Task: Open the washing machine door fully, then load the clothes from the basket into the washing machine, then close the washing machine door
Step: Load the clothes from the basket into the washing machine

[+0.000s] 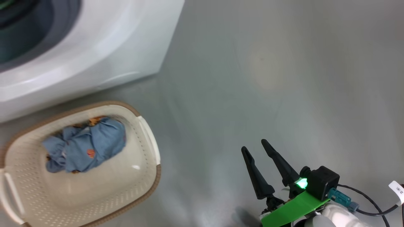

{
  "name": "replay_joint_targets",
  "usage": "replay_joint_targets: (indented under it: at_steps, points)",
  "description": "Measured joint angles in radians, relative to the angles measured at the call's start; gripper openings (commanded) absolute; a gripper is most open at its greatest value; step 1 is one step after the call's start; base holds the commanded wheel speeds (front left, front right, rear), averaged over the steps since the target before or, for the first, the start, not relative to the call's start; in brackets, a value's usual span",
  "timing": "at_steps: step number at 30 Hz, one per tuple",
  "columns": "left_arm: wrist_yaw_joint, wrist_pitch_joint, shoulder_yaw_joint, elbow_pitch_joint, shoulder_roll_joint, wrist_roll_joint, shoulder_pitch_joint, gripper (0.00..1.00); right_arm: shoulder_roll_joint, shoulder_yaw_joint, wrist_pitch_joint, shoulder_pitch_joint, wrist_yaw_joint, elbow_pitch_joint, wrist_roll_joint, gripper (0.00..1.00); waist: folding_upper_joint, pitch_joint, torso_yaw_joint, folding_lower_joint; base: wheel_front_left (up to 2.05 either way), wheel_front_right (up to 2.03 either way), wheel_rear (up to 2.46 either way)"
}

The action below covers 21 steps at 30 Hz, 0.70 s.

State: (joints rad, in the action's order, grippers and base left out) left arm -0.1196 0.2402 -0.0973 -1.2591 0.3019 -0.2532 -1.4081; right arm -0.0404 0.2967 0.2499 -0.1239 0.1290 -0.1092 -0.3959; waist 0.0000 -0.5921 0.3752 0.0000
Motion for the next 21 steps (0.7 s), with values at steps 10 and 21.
replay_joint_targets:
  at_steps: [10,21]
  points:
    - [-0.008,0.015,0.020,0.118,-0.071,-0.027,0.181,1.00,-0.002,-0.026,0.000,0.007,0.000,-0.024,0.026,1.00,0.0000,0.103,-0.051,0.0000,0.00,0.00,0.00]
    - [0.017,0.015,0.025,0.376,-0.206,-0.026,0.502,1.00,-0.004,-0.065,0.000,0.042,0.000,-0.039,0.058,1.00,0.0000,0.223,-0.142,0.0000,0.00,0.00,0.00]
